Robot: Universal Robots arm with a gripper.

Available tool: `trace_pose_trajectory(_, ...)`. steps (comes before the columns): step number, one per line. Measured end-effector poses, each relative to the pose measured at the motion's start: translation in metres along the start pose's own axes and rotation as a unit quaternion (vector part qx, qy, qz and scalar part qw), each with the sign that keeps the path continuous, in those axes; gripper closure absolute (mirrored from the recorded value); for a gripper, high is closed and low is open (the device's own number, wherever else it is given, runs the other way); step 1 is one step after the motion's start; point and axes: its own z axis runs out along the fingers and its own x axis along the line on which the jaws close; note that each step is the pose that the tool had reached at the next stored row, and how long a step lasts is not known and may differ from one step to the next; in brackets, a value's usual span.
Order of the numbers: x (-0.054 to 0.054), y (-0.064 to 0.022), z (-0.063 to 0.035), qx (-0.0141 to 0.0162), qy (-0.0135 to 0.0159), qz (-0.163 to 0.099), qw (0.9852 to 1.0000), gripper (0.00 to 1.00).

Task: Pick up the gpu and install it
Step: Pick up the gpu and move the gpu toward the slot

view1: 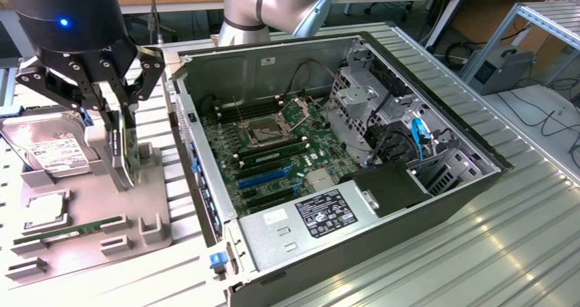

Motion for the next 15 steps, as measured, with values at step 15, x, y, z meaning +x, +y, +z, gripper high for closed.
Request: trace_pose_trajectory(15, -0.0002, 0.0001, -0.0083, 0.0004, 0.0000, 0.000, 1.0000, 0.73)
